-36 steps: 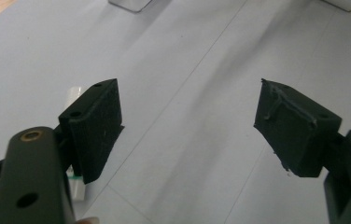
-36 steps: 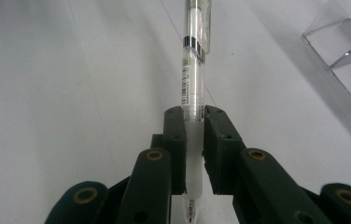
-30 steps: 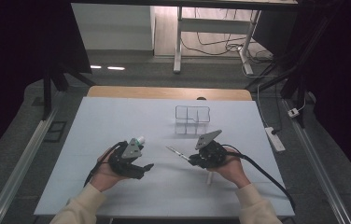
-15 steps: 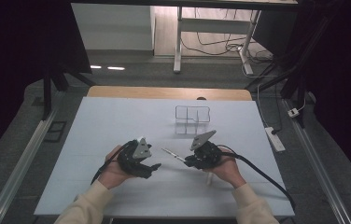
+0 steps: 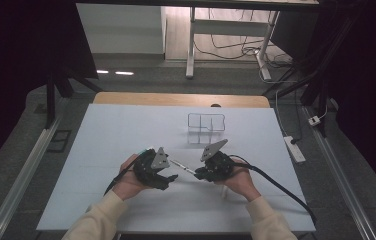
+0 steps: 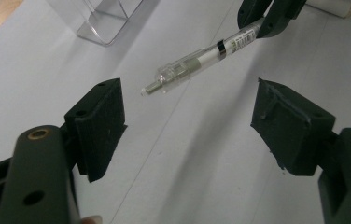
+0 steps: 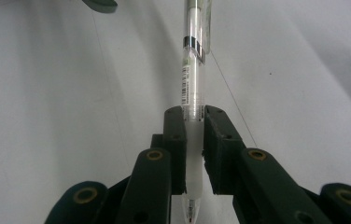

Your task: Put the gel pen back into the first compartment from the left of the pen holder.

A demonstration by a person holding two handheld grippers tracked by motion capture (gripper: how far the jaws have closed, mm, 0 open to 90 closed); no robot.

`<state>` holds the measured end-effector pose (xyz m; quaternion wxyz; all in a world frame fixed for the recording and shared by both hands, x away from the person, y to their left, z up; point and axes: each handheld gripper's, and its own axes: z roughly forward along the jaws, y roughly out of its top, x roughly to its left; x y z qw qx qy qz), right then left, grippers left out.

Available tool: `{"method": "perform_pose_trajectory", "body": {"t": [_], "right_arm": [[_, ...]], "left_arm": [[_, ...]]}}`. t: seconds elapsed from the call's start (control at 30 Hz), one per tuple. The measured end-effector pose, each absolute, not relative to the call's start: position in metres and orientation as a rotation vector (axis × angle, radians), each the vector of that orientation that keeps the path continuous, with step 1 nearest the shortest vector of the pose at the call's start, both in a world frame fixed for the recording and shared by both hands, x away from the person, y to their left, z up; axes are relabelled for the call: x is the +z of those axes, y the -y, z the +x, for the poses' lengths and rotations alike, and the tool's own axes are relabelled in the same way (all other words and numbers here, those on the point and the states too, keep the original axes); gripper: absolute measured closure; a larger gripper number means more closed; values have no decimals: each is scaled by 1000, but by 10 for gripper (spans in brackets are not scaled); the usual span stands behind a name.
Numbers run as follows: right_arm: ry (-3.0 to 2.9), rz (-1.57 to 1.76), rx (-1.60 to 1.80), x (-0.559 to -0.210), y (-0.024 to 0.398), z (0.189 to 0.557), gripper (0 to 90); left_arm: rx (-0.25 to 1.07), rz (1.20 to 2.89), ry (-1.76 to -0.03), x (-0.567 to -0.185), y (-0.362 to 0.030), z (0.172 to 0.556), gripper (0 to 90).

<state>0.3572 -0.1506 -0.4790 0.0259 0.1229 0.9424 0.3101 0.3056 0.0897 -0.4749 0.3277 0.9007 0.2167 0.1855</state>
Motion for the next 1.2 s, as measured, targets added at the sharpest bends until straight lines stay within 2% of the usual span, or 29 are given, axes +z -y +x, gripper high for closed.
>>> {"method": "perform_pose_trajectory", "body": {"t": [0.77, 1.0, 1.2], "right_arm": [[-2976, 348, 939, -482, 139, 359, 789], [-2999, 360, 979, -479, 141, 360, 789], [-3012, 380, 997, -476, 141, 360, 789]], "left_arm": [[521, 2421, -474, -481, -68, 312, 286], [545, 2453, -423, -485, -62, 312, 365], [573, 2489, -348, -487, -57, 309, 487]]}}
